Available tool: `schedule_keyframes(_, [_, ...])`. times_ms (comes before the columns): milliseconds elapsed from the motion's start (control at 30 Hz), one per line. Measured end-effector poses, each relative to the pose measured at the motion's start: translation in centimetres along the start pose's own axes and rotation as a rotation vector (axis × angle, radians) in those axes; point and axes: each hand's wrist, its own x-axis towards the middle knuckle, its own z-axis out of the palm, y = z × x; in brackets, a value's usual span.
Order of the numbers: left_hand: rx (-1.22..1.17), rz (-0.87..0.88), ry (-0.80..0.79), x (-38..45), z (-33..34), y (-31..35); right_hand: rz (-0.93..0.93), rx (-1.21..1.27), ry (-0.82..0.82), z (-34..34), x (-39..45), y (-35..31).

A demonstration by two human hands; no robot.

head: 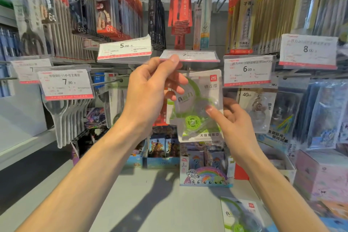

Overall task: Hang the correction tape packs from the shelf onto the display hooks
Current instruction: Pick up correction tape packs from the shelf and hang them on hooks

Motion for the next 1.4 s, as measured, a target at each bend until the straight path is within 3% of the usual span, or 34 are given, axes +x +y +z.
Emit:
schedule_keyframes(1000, [0.071,0.007,-0.064,0.4,-1.2,-0.6,0.129,0.069,0.116,2.0,2.1,-0.1])
schedule_keyframes(1233, [0.070,0.015,-0.088,0.4,-1.6,-0.9,0.101,-0.067,0.104,2.8,3.6,1.8])
schedule_keyframes(1400, [0.123,0.024,-0.080,0.4,-1.9,-2.1,0.114,-0.032,0.107,3.5,4.6,3.0])
